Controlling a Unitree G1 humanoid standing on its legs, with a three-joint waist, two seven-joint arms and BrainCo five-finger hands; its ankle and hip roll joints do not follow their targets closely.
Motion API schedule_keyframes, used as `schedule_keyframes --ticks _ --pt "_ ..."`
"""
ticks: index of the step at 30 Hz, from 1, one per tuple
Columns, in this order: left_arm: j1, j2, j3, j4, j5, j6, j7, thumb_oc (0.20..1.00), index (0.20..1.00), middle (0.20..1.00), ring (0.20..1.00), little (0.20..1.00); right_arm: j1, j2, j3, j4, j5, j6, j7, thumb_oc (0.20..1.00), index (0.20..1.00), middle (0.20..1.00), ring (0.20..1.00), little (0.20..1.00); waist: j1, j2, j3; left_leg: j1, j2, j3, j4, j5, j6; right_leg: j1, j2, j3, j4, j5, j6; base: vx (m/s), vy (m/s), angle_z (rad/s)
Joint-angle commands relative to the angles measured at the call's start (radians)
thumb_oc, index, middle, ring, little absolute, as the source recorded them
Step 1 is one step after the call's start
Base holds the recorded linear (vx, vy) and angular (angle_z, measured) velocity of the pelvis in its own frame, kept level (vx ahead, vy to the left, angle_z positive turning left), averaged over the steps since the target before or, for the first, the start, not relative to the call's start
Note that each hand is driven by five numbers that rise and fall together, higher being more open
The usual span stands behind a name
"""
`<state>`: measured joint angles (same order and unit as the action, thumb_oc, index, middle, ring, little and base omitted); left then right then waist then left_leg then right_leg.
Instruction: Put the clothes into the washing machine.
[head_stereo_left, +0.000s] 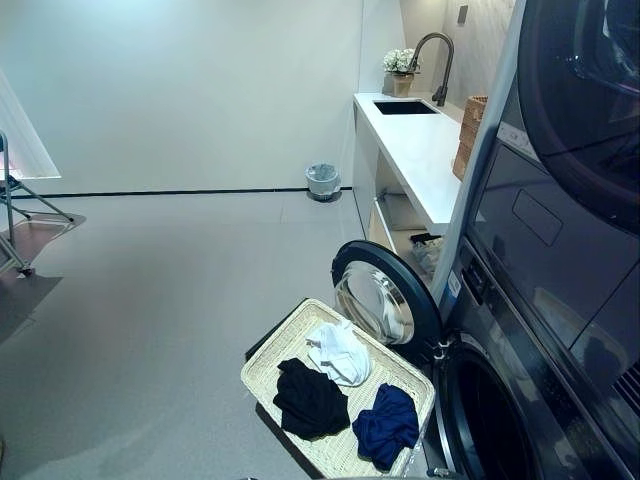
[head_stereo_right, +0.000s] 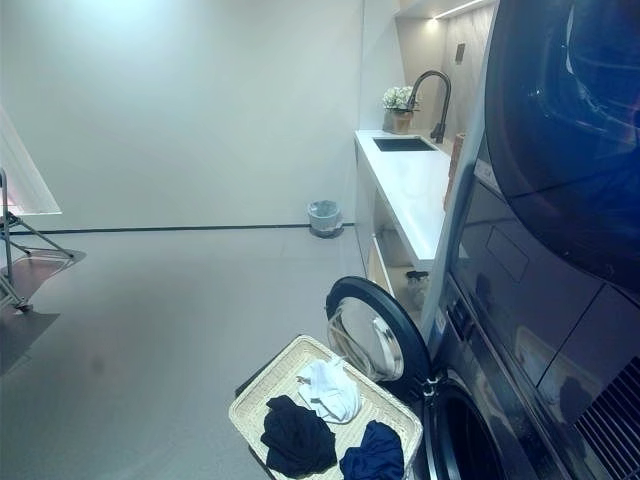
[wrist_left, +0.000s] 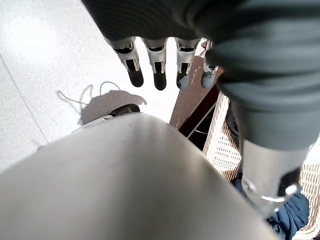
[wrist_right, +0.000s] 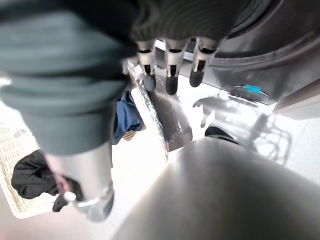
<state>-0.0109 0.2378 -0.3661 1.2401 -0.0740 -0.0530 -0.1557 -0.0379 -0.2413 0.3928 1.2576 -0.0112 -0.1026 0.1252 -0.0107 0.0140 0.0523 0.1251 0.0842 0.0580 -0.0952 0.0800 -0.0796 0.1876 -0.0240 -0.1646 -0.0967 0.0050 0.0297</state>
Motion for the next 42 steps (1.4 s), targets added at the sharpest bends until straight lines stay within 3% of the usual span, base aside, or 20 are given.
schedule_keyframes --ticks 1,4,9,10,12,13,25,32,35,38,42 --pt "-0.094 -0.051 0.004 0.045 -0.001 -0.013 -0.001 1.0 1.0 1.0 1.0 1.0 -0.094 0.036 0.015 0.026 -0.033 -0.003 0.005 1.0 1.0 1.0 1.0 1.0 0.004 -0.031 0.057 0.062 -0.136 0.054 0.008 -0.148 0.092 -0.017 0.014 0.01 0.02 -0.021 0.048 0.0 0.0 0.0" --pt "-0.093 -0.05 0.001 0.043 -0.012 -0.024 -0.006 1.0 1.0 1.0 1.0 1.0 -0.095 0.035 0.012 0.027 -0.036 -0.004 0.008 1.0 1.0 1.0 1.0 1.0 0.003 -0.03 0.058 0.061 -0.136 0.054 0.008 -0.148 0.092 -0.018 0.014 0.012 0.02 -0.021 0.048 0.0 0.0 0.0" --pt "-0.096 -0.048 0.006 0.034 -0.004 -0.066 0.115 1.0 1.0 1.0 1.0 1.0 -0.095 0.032 0.015 0.025 -0.034 -0.003 0.008 1.0 1.0 1.0 1.0 1.0 0.002 -0.029 0.064 0.058 -0.134 0.057 0.008 -0.146 0.091 -0.022 0.014 0.013 0.021 -0.02 0.049 0.0 0.0 0.0" --pt "-0.104 -0.043 0.012 0.034 0.011 -0.071 0.217 1.0 1.0 1.0 1.0 1.0 -0.096 0.031 0.019 0.026 -0.03 -0.005 0.009 1.0 1.0 1.0 1.0 1.0 0.003 -0.03 0.069 0.056 -0.133 0.058 0.008 -0.143 0.091 -0.025 0.015 0.012 0.023 -0.019 0.048 0.0 0.0 0.0" --pt "-0.109 -0.041 0.017 0.037 0.041 -0.07 0.286 1.0 1.0 1.0 1.0 1.0 -0.097 0.03 0.021 0.027 -0.028 -0.005 0.01 1.0 1.0 1.0 1.0 1.0 0.003 -0.03 0.072 0.054 -0.133 0.058 0.008 -0.142 0.09 -0.025 0.015 0.011 0.023 -0.019 0.048 0.0 0.0 0.0" --pt "-0.115 -0.035 0.02 0.037 0.08 -0.077 0.369 1.0 1.0 1.0 1.0 1.0 -0.099 0.031 0.026 0.028 -0.017 -0.004 0.006 1.0 1.0 1.0 1.0 1.0 0.005 -0.031 0.075 0.052 -0.134 0.057 0.008 -0.139 0.09 -0.026 0.014 0.01 0.024 -0.019 0.047 0.03 0.006 0.01" --pt "-0.148 -0.012 0.034 0.021 0.147 -0.112 0.702 1.0 1.0 1.0 1.0 1.0 -0.106 0.011 0.042 0.016 -0.001 -0.011 0.006 1.0 1.0 1.0 1.0 1.0 -0.007 -0.027 0.116 0.021 -0.133 0.067 0.017 -0.129 0.086 -0.068 0.008 0.021 0.047 -0.017 0.047 0.04 0.029 -0.01" --pt "-0.29 0.026 -0.065 -0.022 0.226 -0.099 0.789 1.0 1.0 1.0 1.0 1.0 -0.21 -0.04 0.095 -0.02 -0.002 -0.011 0.013 1.0 1.0 1.0 1.0 1.0 -0.032 -0.01 0.224 -0.093 -0.131 0.085 0.064 -0.118 0.09 -0.195 0.004 0.071 0.081 0.004 0.043 -0.11 0.094 -0.17" --pt "-0.29 0.026 -0.065 -0.022 0.226 -0.099 0.789 1.0 1.0 1.0 1.0 1.0 -0.21 -0.04 0.095 -0.02 -0.002 -0.011 0.013 1.0 1.0 1.0 1.0 1.0 -0.032 -0.01 0.224 -0.093 -0.131 0.085 0.064 -0.118 0.09 -0.195 0.004 0.071 0.081 0.004 0.043 -0.02 0.029 -0.07" --pt "-0.431 0.04 -0.101 -0.03 0.2 -0.063 0.817 1.0 1.0 1.0 1.0 1.0 -0.324 -0.051 0.141 -0.047 -0.009 -0.015 -0.013 1.0 1.0 1.0 1.0 1.0 -0.054 -0.006 0.325 -0.213 -0.138 0.104 0.143 -0.119 0.094 -0.324 -0.012 0.107 0.152 0.01 0.045 -0.15 0.167 -0.08" --pt "-0.469 0.043 -0.109 -0.024 0.188 -0.06 0.831 1.0 1.0 1.0 1.0 1.0 -0.362 -0.05 0.154 -0.053 0.0 -0.017 -0.02 1.0 1.0 1.0 1.0 1.0 -0.059 -0.008 0.354 -0.255 -0.141 0.106 0.176 -0.12 0.093 -0.367 -0.019 0.112 0.177 0.015 0.046 -0.08 0.048 -0.25"
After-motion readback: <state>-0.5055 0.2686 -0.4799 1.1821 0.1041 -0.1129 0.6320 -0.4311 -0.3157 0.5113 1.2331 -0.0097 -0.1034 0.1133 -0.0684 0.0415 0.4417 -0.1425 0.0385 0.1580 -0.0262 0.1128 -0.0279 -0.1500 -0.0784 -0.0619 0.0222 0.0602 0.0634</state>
